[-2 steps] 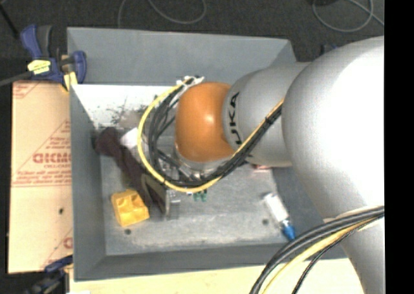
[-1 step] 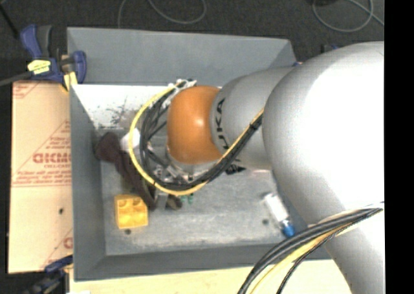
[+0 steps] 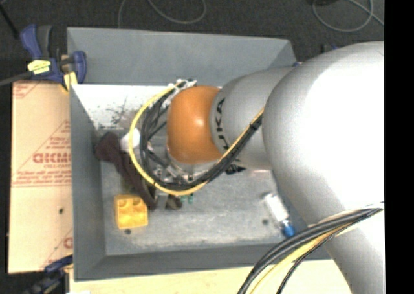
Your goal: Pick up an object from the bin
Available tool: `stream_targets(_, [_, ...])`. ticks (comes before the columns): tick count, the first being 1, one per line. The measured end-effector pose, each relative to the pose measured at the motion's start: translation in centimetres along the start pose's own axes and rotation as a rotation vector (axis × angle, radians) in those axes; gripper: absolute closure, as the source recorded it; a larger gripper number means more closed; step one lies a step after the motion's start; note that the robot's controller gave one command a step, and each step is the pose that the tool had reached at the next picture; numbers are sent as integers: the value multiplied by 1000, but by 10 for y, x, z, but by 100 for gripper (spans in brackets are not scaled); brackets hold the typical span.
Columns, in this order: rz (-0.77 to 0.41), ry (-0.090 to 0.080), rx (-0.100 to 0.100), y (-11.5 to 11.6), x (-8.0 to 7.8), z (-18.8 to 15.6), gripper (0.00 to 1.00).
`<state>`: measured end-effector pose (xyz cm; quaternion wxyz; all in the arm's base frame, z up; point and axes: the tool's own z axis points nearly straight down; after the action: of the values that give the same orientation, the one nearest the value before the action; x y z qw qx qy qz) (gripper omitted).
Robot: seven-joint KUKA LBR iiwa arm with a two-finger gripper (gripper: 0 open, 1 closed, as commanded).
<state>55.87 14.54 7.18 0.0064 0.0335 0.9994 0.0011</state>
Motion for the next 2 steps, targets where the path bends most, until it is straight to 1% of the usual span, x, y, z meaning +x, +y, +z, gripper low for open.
stream_targets(1, [0,0,0,0,0,0,100])
stream_targets(2, [0,4,1,-1,1,-5,100])
